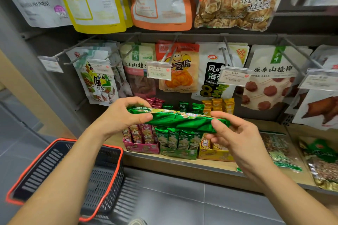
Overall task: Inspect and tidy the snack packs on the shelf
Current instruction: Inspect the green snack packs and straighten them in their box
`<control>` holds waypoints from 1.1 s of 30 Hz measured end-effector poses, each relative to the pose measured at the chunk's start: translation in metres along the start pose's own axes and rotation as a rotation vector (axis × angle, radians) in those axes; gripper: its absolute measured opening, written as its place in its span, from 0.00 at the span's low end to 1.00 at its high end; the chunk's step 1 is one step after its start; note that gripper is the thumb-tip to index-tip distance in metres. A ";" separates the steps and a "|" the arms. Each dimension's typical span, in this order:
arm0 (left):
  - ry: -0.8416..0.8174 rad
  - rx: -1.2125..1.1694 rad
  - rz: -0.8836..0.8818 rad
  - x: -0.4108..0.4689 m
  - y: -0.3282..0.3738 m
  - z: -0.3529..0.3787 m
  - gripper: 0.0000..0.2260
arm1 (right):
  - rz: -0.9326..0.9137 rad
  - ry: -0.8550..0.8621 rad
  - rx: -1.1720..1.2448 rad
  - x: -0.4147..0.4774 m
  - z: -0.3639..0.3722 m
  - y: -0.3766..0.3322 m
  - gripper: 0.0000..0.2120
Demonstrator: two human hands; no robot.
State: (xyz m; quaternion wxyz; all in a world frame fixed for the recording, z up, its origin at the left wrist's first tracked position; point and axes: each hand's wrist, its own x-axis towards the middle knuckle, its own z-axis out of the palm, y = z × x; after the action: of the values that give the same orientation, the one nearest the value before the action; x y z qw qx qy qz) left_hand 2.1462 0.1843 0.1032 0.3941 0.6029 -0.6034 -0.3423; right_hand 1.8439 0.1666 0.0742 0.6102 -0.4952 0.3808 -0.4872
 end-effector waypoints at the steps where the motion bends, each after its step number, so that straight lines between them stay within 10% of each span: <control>1: 0.005 -0.006 0.000 0.000 -0.001 0.000 0.16 | 0.003 0.002 0.006 0.000 0.000 -0.001 0.22; 10: 0.004 -0.128 -0.108 -0.001 -0.006 0.001 0.21 | 0.049 -0.059 0.074 0.002 0.001 -0.009 0.21; 14: -0.100 -0.117 -0.160 -0.002 -0.009 -0.001 0.09 | 0.039 -0.081 0.108 0.003 -0.002 -0.011 0.23; 21: -0.182 0.502 0.029 -0.006 -0.004 0.035 0.15 | -0.064 -0.165 0.038 0.003 -0.003 -0.011 0.18; 33: -0.096 0.432 0.305 -0.013 0.024 0.083 0.18 | -0.132 -0.209 -0.183 0.002 0.009 0.007 0.22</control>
State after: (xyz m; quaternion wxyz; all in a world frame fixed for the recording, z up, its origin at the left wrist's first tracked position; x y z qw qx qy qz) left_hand 2.0607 0.1932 0.0862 0.2744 0.5582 -0.7643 -0.1702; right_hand 1.8543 0.1674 0.0698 0.5653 -0.6209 0.3247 -0.4353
